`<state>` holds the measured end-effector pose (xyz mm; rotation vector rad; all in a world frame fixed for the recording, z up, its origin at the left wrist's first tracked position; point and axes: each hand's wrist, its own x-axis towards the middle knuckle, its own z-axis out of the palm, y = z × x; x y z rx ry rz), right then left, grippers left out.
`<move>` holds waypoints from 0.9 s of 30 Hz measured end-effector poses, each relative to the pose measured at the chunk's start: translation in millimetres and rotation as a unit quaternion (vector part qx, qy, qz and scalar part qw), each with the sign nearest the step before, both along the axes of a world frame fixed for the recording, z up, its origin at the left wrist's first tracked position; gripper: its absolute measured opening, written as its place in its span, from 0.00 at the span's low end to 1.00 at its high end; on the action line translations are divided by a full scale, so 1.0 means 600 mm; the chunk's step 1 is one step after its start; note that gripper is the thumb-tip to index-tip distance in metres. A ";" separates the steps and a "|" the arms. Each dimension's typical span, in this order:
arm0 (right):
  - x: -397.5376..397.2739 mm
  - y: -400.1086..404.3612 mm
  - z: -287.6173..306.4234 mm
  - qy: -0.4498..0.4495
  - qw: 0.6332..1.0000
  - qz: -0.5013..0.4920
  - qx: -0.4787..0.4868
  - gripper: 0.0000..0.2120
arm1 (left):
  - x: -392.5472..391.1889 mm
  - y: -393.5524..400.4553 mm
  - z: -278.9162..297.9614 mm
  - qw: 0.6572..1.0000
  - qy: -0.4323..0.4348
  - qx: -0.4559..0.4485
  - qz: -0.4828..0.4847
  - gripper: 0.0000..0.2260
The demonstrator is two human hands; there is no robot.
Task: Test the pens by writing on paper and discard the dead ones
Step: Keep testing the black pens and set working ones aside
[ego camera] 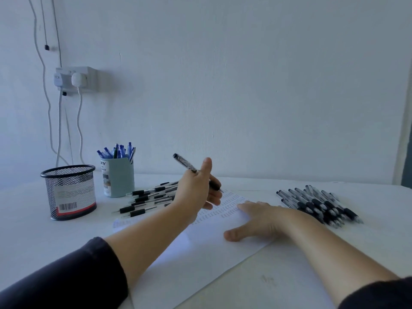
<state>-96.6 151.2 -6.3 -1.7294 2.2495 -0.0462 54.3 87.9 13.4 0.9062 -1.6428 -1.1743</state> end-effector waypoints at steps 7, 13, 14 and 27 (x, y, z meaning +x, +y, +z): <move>0.018 0.015 0.005 -0.012 0.999 -0.018 -0.026 0.50 | -0.011 -0.007 -0.033 0.996 -0.069 0.035 0.041 0.02; 0.022 0.019 0.009 -0.015 0.999 -0.020 -0.024 0.48 | -0.016 -0.007 -0.037 0.986 -0.149 -0.020 0.076 0.05; 0.021 0.019 0.009 -0.017 0.999 -0.022 -0.024 0.48 | -0.017 -0.007 -0.038 0.984 -0.157 -0.022 0.077 0.05; 0.013 0.011 0.003 -0.021 0.999 -0.029 -0.020 0.52 | -0.021 -0.010 -0.041 0.978 -0.185 -0.048 0.079 0.05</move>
